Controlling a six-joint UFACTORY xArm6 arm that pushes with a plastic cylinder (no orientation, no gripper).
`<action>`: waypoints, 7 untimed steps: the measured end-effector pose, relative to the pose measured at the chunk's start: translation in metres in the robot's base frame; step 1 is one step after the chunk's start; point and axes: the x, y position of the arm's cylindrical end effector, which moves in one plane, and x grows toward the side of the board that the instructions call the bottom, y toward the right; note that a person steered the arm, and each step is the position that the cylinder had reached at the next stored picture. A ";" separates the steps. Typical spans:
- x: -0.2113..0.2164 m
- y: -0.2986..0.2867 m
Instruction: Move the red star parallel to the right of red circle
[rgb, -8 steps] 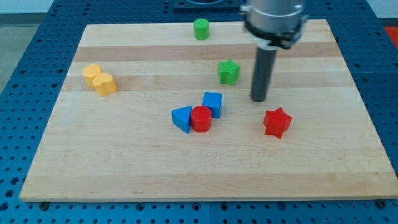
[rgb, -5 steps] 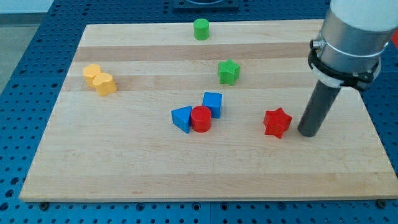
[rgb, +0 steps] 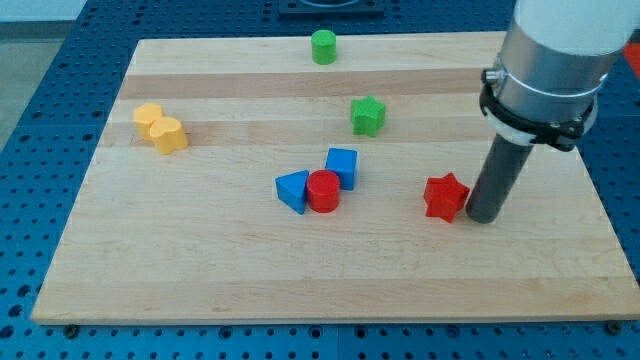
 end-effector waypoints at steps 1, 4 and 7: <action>0.000 -0.019; 0.000 -0.086; -0.044 0.055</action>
